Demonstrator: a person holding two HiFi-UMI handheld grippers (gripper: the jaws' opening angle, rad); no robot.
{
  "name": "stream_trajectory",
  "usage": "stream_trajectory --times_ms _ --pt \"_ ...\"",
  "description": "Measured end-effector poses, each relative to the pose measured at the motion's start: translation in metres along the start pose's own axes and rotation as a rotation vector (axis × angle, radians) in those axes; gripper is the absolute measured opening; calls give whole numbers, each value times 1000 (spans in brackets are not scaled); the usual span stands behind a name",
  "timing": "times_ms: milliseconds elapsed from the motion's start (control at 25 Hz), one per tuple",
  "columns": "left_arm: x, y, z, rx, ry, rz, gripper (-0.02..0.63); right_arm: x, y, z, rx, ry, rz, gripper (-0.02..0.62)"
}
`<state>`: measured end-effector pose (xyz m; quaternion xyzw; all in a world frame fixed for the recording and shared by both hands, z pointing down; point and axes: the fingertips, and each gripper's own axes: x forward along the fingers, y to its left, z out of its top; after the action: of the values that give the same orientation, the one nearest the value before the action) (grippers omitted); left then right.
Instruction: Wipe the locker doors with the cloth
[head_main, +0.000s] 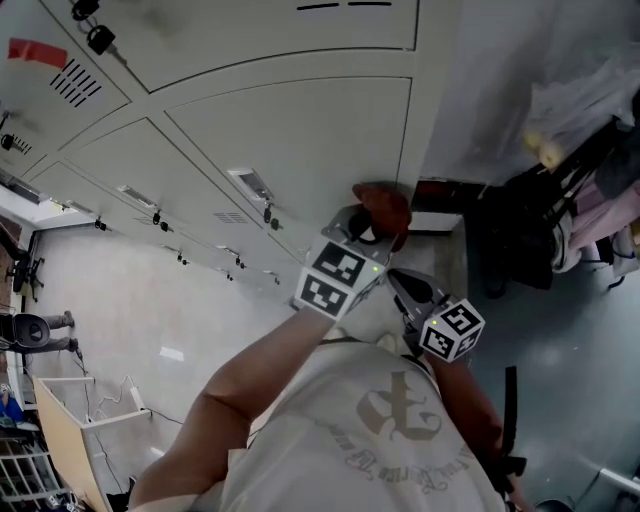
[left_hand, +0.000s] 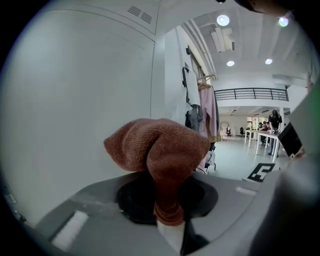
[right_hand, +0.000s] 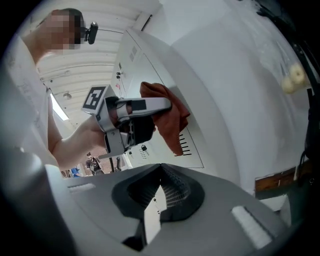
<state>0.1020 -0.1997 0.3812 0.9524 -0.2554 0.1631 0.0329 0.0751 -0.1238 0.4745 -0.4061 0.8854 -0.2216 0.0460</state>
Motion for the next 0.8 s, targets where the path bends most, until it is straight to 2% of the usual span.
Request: stream_trajectory --times_ms 200,360,600,800 --pt "24 -10 2 -55 23 -39 84 -14 -6 3 -1 -13 -14 8" --pt "21 0 -2 -69 31 -16 83 -20 -12 5 -3 -14 -22 8" --pt "-13 35 -14 -70 60 94 83 -9 -7 5 -10 4 19 8" --pt "-48 72 -25 -108 75 179 83 9 3 0 -10 32 66 8"
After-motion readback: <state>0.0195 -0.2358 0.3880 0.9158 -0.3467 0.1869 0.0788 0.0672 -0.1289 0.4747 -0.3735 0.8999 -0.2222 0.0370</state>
